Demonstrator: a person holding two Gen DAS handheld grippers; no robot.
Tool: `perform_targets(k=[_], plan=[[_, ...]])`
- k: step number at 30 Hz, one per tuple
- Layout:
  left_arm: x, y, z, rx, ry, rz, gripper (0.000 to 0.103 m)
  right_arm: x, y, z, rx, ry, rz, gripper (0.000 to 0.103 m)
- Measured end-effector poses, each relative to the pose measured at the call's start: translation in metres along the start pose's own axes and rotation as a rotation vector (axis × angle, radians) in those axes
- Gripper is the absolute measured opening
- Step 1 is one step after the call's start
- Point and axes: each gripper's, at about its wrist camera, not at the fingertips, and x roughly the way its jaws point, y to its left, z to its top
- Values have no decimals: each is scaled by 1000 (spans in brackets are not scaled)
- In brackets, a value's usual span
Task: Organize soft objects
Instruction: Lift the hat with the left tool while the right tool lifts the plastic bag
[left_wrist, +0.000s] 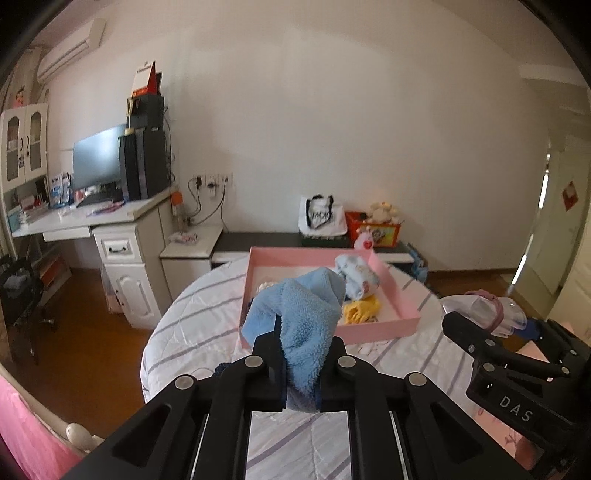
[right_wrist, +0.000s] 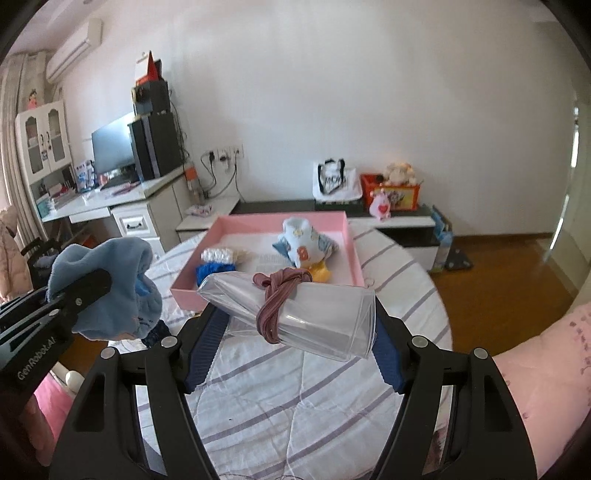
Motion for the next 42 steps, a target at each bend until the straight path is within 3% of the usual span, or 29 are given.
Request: perform_targets(k=[19, 29, 42], plan=[[-76, 1, -38, 11, -138, 45, 6, -70, 7, 6, -34, -177, 12, 70], [-80, -14, -58, 21, -156, 48, 6, -79, 7, 0, -39, -194, 13, 70], [-70, -16, -46, 18, -147, 50, 6, -79, 5, 3, -39, -188, 1, 70]])
